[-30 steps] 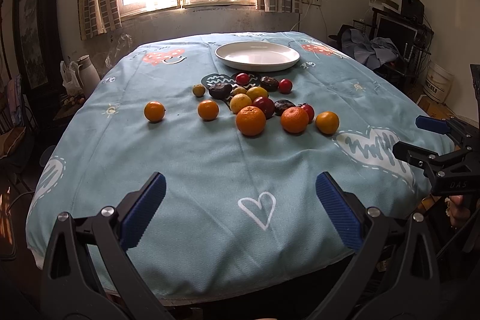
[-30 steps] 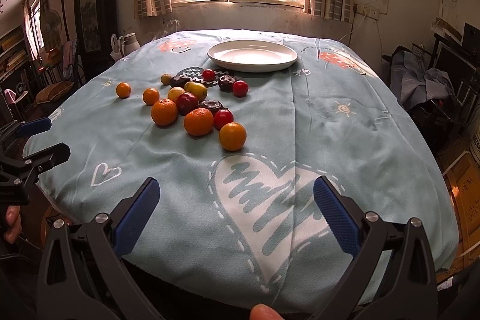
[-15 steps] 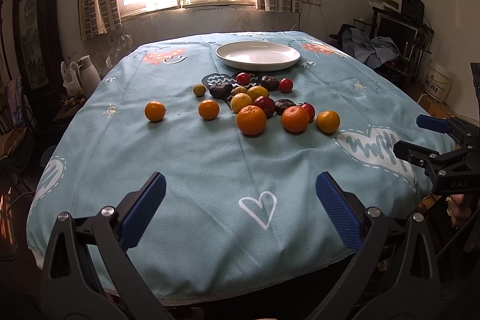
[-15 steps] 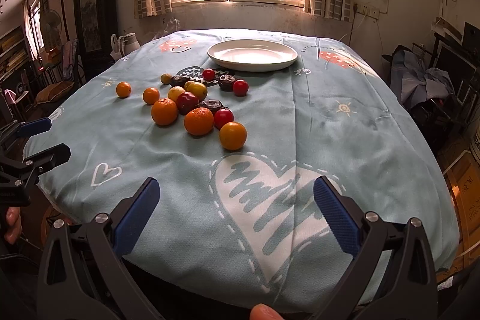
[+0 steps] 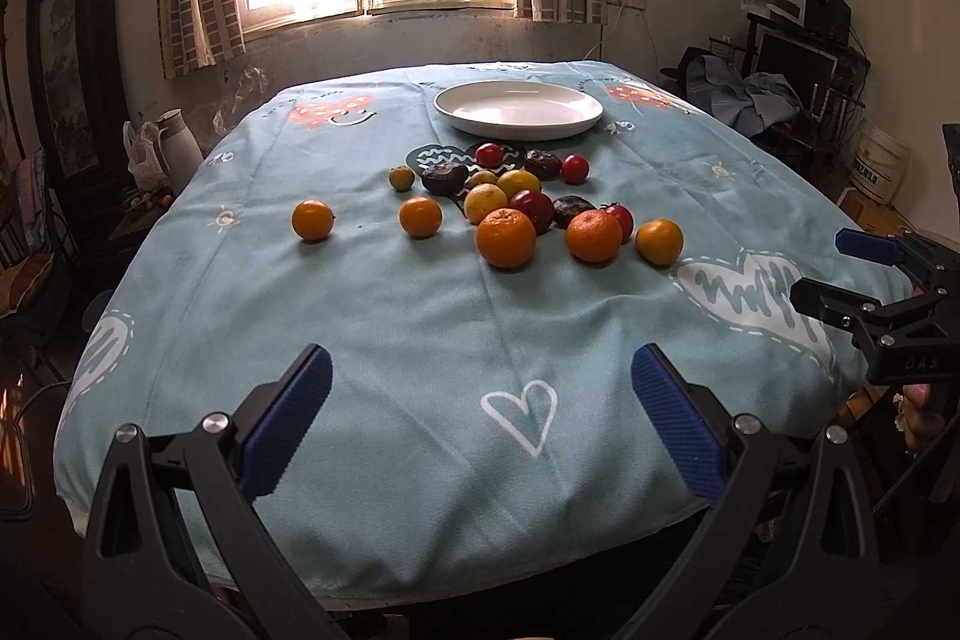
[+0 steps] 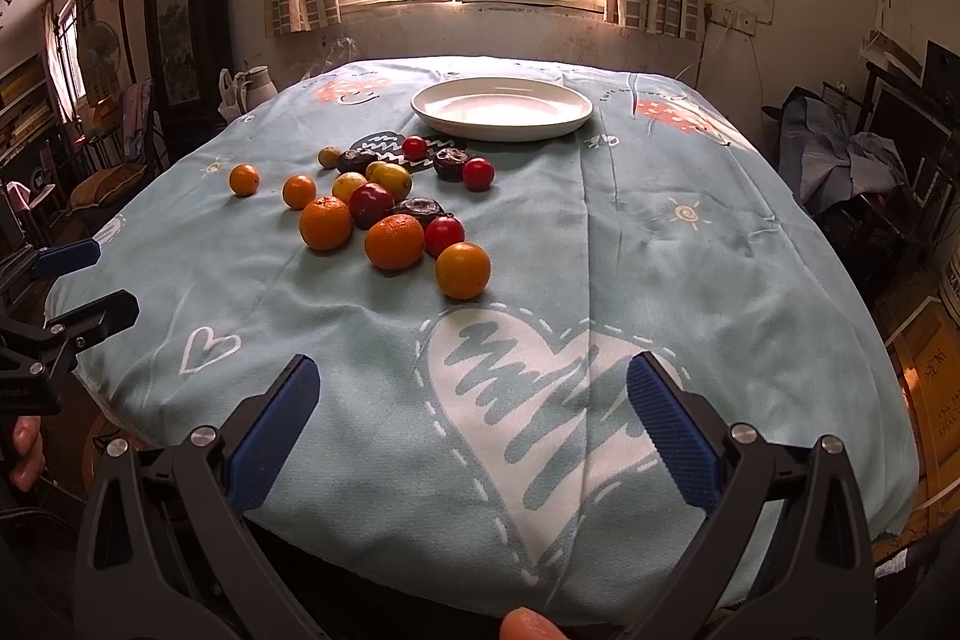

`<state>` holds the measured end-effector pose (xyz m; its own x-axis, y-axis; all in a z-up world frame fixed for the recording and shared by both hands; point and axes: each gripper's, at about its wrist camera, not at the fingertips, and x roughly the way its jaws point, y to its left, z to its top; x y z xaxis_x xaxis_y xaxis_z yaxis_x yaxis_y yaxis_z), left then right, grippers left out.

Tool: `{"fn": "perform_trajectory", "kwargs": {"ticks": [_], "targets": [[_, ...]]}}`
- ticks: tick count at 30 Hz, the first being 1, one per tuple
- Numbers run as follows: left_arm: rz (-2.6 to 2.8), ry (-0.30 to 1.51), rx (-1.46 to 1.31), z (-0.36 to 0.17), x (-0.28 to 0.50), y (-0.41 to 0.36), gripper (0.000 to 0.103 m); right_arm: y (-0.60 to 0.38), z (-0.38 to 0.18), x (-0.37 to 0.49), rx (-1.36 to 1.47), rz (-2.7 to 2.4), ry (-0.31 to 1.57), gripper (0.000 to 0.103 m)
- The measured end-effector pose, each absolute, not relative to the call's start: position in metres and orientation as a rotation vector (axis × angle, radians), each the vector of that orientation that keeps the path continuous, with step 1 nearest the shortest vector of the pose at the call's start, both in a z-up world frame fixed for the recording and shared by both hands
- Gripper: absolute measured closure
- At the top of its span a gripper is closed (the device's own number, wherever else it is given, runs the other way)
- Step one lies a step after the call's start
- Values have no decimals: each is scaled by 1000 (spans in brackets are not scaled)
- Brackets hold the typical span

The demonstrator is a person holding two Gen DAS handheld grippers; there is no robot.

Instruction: Organize fruits

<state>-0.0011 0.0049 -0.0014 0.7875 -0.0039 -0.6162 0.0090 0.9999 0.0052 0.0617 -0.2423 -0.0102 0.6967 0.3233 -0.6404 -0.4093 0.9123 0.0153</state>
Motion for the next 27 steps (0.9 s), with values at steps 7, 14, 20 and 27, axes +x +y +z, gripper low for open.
{"fn": "perform_trajectory", "kwargs": {"ticks": [7,14,20,27], "targets": [[-6,666,10,-3,-1,5,2,-242,-10,62,-133,409,688,1],[-4,666,10,-3,-1,5,2,-242,-10,62,-129,408,692,1],[2,676,-1,-10,2,11,2,-240,-11,63,-133,419,690,1],[-3,712,-72,-26,15,30,2,-238,-18,79,-119,460,689,1]]}}
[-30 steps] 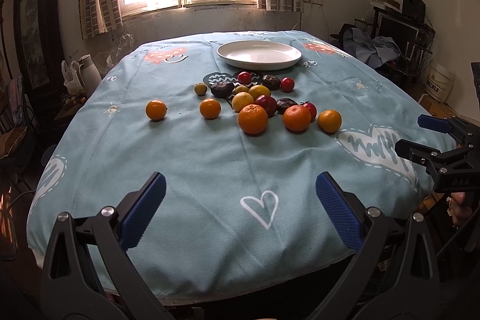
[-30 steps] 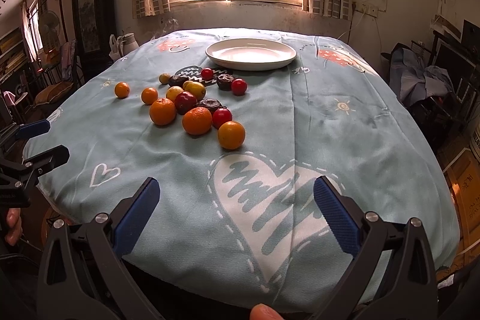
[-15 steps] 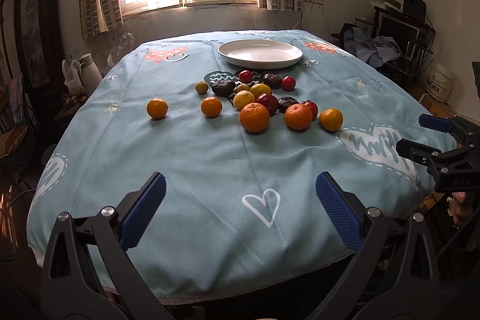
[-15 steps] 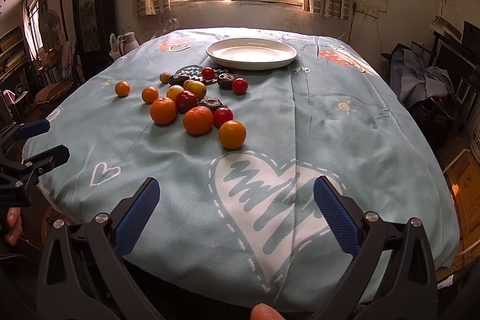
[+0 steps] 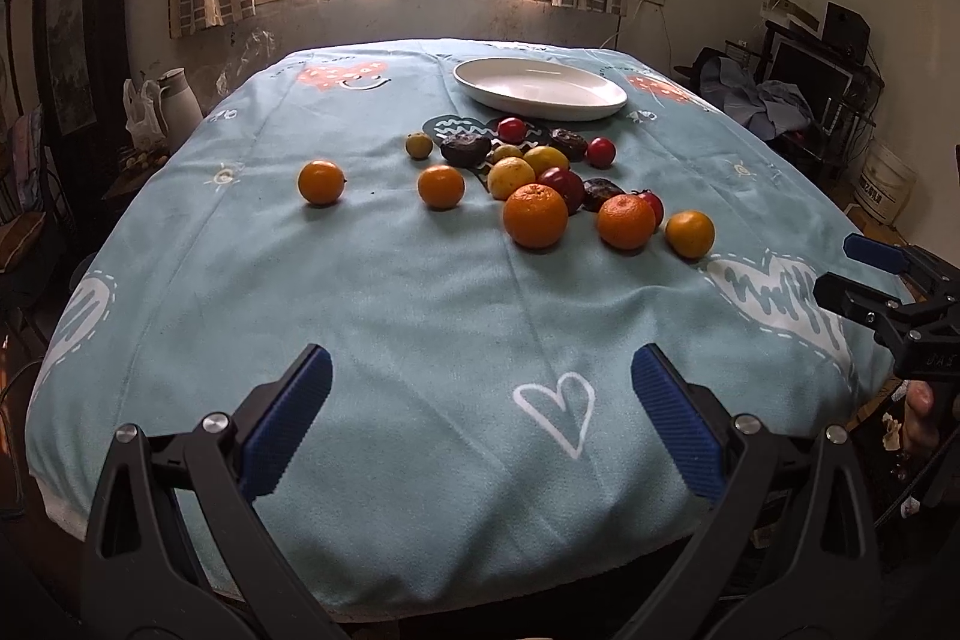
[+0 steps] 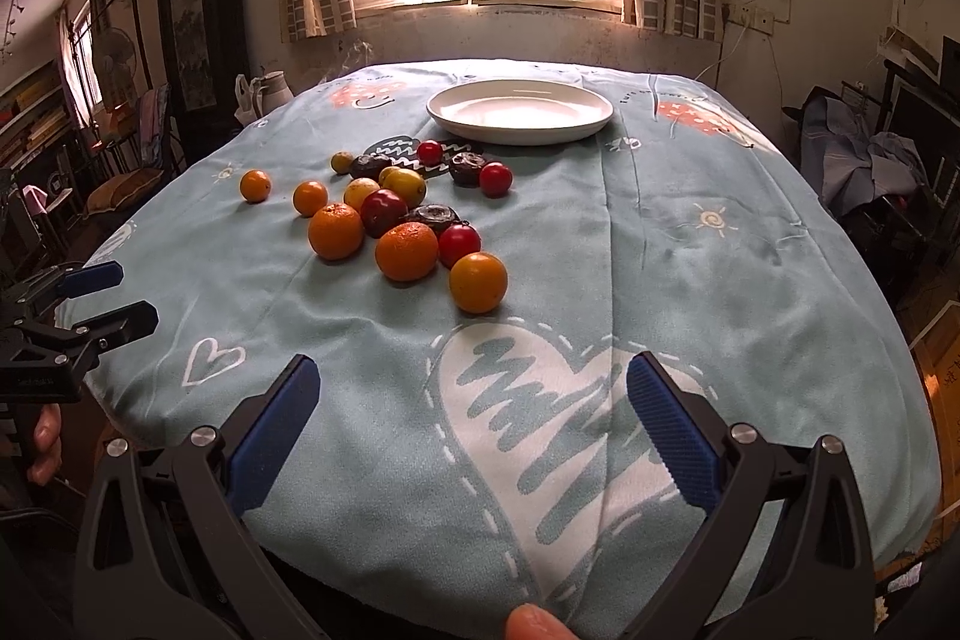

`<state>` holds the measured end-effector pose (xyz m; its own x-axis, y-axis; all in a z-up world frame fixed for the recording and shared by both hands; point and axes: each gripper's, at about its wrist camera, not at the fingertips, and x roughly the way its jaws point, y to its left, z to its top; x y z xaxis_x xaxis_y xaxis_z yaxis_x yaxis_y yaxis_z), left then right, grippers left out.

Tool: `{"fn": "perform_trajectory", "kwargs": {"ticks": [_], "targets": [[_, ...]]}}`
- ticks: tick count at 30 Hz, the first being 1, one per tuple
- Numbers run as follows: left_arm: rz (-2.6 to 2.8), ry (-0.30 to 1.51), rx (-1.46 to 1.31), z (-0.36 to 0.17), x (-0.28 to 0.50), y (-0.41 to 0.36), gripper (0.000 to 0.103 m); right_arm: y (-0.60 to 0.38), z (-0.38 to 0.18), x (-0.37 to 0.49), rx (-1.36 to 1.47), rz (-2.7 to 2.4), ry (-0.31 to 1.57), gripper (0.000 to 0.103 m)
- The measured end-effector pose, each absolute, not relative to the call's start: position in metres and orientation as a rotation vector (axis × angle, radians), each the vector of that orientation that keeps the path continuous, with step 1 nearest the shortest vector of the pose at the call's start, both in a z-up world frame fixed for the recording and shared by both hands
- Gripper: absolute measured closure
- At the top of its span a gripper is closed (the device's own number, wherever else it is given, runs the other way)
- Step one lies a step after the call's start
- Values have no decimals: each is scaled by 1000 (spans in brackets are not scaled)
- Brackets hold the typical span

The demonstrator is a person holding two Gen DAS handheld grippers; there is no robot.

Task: Organize fruits
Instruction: 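Grasp a large orange with the right tool while the left tool grasps another orange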

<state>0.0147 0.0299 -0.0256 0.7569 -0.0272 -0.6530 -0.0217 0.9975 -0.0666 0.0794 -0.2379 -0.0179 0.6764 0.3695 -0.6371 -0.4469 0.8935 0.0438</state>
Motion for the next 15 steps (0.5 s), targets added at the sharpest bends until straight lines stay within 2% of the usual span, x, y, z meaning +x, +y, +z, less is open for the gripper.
{"fn": "perform_trajectory", "kwargs": {"ticks": [1,3,9,12,15], "targets": [[-5,718,-77,-27,18,32,2,-235,-21,85,-131,461,700,3],[-11,727,-77,-28,27,34,2,-229,-25,99,-148,478,720,22],[-92,732,-36,-21,64,32,7,-206,-39,155,-174,507,827,34],[-140,761,-14,-26,87,29,15,-196,-49,170,-211,527,871,45],[-184,815,-10,-35,110,27,25,-195,-60,182,-221,546,924,51]]}}
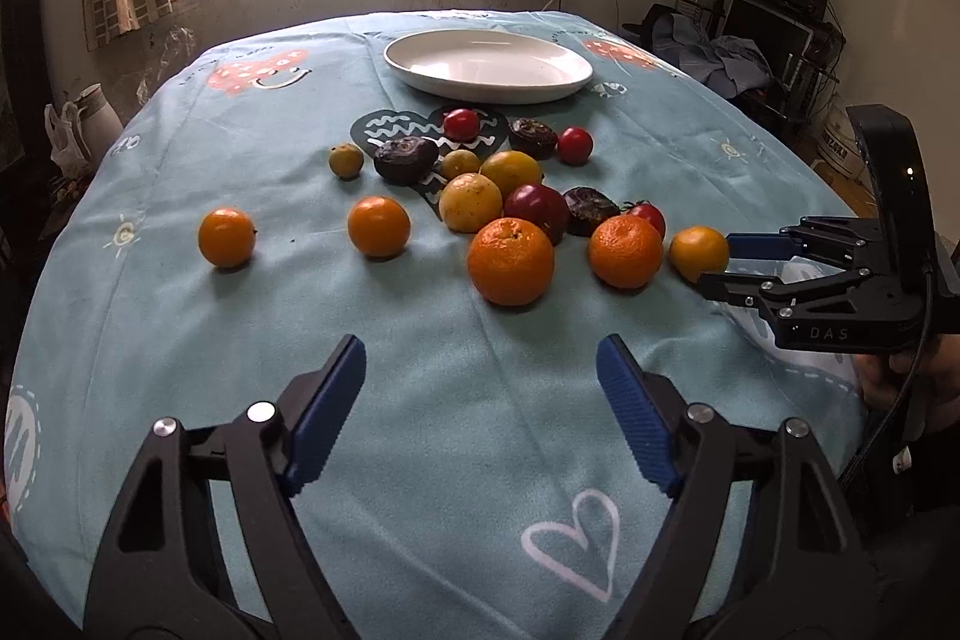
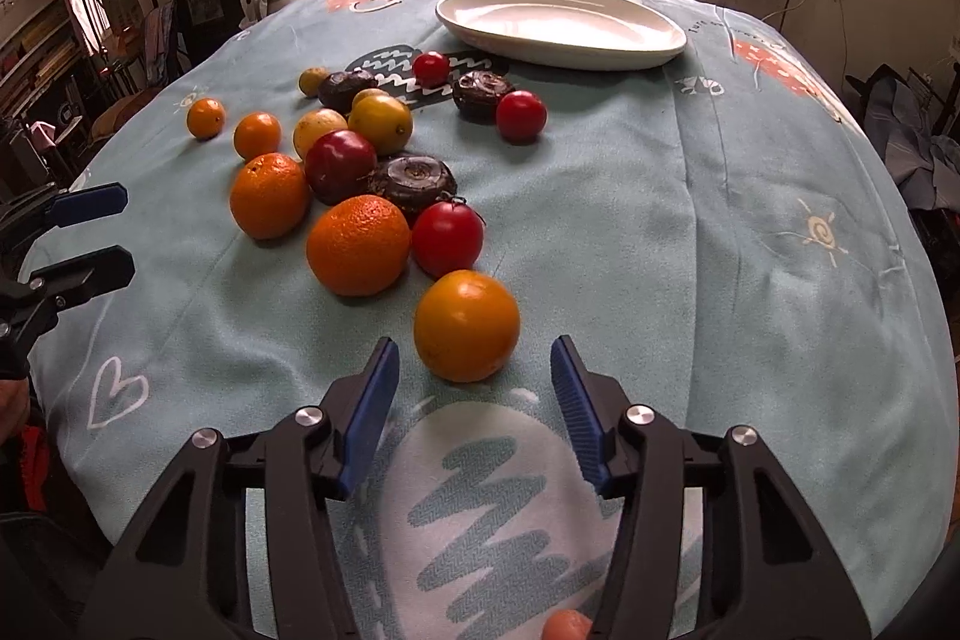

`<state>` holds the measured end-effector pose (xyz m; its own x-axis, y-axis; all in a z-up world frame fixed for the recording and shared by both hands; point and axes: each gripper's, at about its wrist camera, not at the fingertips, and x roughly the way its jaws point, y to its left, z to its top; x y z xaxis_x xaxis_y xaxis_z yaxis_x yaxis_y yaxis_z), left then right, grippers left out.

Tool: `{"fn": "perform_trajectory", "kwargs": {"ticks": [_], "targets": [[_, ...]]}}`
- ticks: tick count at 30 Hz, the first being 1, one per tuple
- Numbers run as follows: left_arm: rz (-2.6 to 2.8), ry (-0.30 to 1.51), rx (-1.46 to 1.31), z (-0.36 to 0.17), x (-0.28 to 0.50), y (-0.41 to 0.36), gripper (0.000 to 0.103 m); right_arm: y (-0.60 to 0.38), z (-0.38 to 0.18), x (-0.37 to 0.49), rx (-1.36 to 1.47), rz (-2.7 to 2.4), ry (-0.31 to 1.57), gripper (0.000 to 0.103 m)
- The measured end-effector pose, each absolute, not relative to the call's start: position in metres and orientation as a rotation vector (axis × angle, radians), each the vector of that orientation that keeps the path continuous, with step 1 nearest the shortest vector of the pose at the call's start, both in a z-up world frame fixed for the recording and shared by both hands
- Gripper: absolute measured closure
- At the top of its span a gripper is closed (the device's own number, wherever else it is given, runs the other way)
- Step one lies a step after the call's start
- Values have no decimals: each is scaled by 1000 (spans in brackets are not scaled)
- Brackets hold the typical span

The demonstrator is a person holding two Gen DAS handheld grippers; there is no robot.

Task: Organize fruits
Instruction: 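Grasp a large orange with the right tool while the left tool grasps another orange, then carry both oranges over the white plate and open both tools to release them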

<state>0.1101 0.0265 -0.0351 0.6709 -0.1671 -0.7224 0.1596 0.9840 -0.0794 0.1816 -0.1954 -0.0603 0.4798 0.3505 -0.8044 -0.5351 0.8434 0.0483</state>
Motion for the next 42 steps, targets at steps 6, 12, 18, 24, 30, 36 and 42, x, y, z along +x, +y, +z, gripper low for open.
{"fn": "perform_trajectory", "kwargs": {"ticks": [6,12,18,24,30,36,42], "targets": [[-235,876,-4,-48,145,19,34,-196,-67,187,-212,593,935,62],[-250,910,33,-55,175,10,34,-198,-67,189,-205,612,921,64],[-252,944,61,-65,190,7,35,-202,-67,190,-183,623,920,66],[-306,951,57,-68,192,0,57,-204,-67,192,-170,637,932,67],[-356,963,-28,-46,196,15,58,-211,-40,206,-93,698,913,67],[-368,880,-30,16,255,17,58,-214,5,281,27,627,782,67],[-313,878,-2,19,370,-4,58,-178,1,377,0,525,748,67]]}}
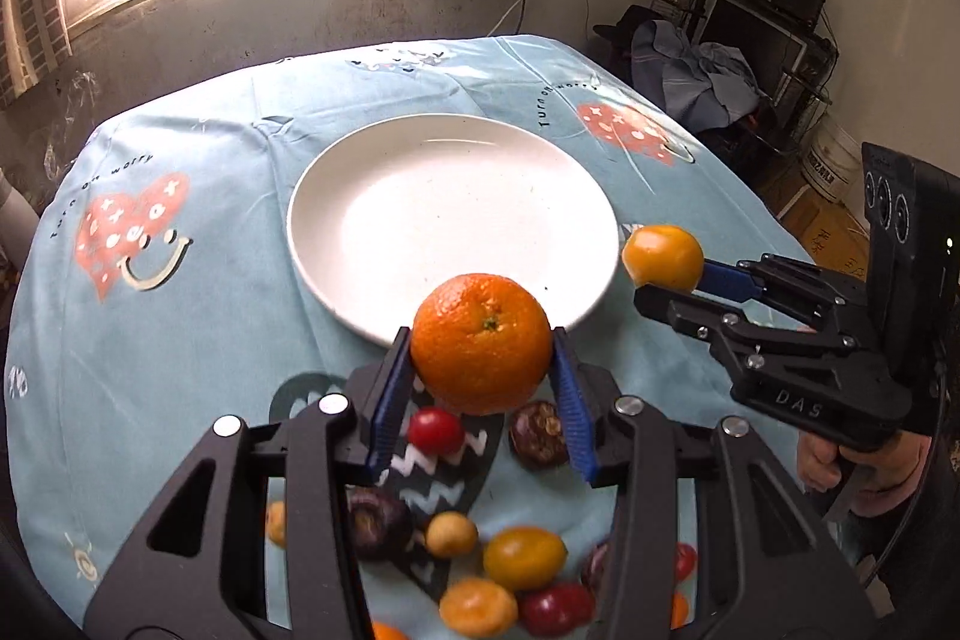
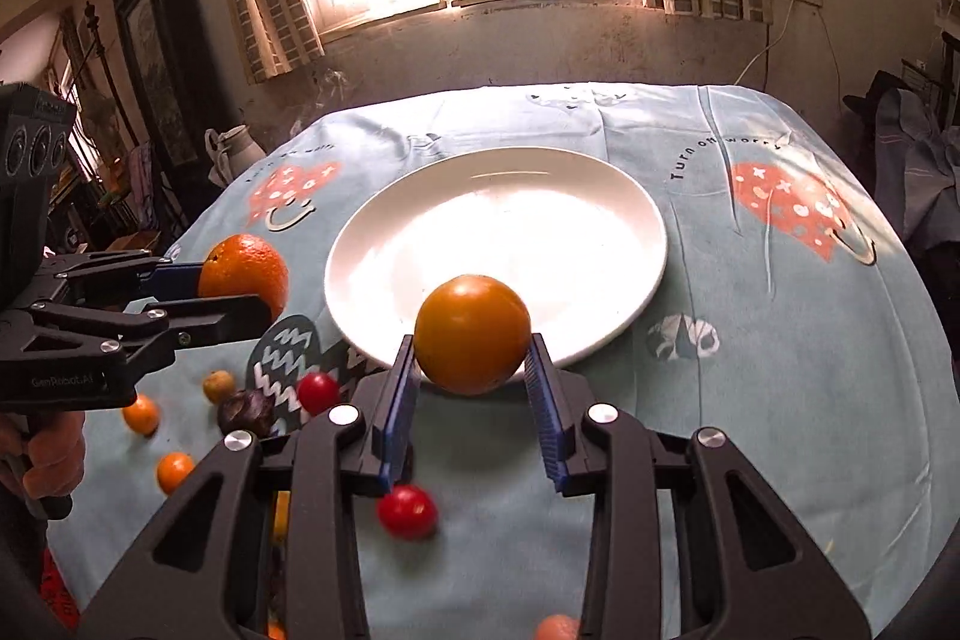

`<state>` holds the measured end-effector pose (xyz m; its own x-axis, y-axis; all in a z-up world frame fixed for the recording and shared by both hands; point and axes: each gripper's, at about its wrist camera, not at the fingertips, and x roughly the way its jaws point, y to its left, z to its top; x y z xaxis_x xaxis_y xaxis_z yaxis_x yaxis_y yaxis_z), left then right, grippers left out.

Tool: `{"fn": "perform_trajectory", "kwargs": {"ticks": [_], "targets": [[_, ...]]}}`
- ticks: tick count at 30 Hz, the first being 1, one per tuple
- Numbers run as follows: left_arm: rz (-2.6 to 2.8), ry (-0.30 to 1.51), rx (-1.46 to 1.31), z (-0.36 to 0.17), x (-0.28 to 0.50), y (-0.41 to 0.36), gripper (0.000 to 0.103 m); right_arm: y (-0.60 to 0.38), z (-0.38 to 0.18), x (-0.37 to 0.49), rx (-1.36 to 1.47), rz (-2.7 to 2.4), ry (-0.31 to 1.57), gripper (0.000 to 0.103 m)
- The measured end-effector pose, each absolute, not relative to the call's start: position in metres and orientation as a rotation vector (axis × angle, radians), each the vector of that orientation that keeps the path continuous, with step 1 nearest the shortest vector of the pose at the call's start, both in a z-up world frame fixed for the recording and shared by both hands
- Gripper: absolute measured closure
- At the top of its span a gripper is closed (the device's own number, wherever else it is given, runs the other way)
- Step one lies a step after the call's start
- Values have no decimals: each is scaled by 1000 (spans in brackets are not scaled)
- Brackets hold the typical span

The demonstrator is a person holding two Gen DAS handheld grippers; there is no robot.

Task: Organize fruits
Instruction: 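Carry both oranges over the white plate and open both tools to release them, then grasp a large orange with the right tool while the left tool grasps an orange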

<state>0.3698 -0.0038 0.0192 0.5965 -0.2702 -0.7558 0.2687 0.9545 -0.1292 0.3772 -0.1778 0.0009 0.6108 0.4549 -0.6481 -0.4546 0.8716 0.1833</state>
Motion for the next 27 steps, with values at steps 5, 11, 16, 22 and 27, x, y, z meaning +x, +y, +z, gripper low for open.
{"fn": "perform_trajectory", "kwargs": {"ticks": [5,11,16,22,27], "targets": [[-268,972,65,-15,437,-21,57,-158,-30,426,-6,523,843,67],[-239,1050,52,-41,461,-15,56,-143,-42,434,-61,546,862,50],[-235,931,55,-2,423,2,22,-154,-13,403,-29,565,804,40],[-182,770,20,50,321,49,7,-169,27,301,-42,605,662,40],[-86,729,53,44,241,91,7,-174,12,224,-22,648,669,40]]}}
